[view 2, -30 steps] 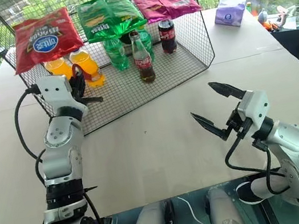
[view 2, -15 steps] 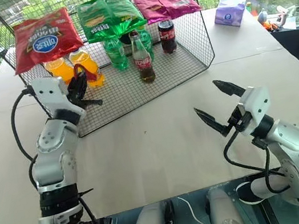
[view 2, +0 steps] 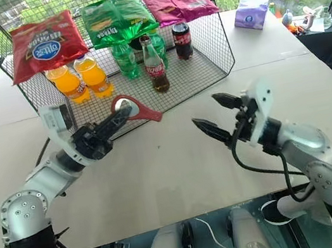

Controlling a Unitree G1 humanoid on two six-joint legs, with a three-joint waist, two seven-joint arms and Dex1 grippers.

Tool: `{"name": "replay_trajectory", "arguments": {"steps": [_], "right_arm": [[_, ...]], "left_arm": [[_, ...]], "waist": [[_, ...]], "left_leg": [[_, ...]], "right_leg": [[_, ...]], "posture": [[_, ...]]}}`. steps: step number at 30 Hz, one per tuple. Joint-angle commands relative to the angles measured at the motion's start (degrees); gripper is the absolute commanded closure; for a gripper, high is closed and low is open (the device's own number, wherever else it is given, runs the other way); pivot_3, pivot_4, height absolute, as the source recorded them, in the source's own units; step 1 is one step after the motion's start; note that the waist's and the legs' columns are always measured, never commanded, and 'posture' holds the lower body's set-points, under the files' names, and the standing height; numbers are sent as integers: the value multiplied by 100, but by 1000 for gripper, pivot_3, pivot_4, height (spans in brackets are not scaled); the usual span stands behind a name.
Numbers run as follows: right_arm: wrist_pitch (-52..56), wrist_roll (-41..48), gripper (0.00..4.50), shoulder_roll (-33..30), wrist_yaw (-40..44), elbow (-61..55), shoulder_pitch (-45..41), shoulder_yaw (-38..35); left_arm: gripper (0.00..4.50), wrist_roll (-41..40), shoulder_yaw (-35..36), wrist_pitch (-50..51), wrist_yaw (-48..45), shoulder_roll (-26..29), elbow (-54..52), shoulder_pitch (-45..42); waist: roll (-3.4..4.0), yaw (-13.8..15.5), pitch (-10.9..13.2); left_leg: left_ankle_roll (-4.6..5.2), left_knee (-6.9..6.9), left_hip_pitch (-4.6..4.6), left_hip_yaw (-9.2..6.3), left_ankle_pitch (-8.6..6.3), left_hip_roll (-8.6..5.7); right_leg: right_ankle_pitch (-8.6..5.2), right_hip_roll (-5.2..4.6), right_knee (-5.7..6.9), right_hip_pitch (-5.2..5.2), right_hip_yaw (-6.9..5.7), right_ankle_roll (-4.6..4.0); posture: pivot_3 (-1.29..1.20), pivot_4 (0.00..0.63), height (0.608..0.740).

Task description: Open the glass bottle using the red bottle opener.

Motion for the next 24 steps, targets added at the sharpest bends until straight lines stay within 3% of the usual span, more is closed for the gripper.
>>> {"name": "replay_trajectory", "arguments": {"steps": [1, 6, 13, 16, 17, 24], "right_arm": [[405, 1331, 0, 204, -264, 248, -388, -164], [740, 2141, 0, 261, -425, 512, -695, 13], [1060, 2228, 0, 375, -348, 868, -1003, 481], [1101, 2168, 807, 402, -315, 990, -1101, 542], [1123, 2176, 1273, 411, -315, 1027, -1131, 547], [1351, 2273, 1273, 366, -169, 1099, -1207, 589]], "left_arm": [[4466, -341, -39, 208, -250, 204, 84, -169], [4466, -334, -105, 297, -505, 319, 248, -275], [4466, -394, -255, 446, -807, 378, 306, -378], [4500, -385, -326, 504, -920, 400, 254, -373], [4500, -371, -341, 509, -943, 395, 244, -373], [4500, -300, -435, 478, -1060, 395, 253, -413]], "waist": [[-1, -6, 1], [0, -9, 1], [0, -16, 1], [0, -18, 1], [0, -15, 1], [0, -17, 1]], "left_leg": [[0, 0, -1, 0, 0, -1], [1, -2, -5, 2, 0, -2], [0, -2, -6, 4, 0, 0], [1, -2, -6, 6, 0, 0], [1, -2, -6, 5, 0, 0], [1, -4, -7, 5, 0, 0]], "right_leg": [[0, 3, -1, -1, 1, 0], [0, 4, -5, -2, 4, -1], [0, 6, -4, -4, 6, -1], [1, 5, -5, -6, 9, -1], [0, 5, -5, -7, 9, -1], [0, 5, -5, -8, 9, -1]], "posture": [[0, 150, 740], [0, 150, 740], [0, 150, 740], [0, 150, 740], [0, 150, 740], [0, 150, 740]]}}
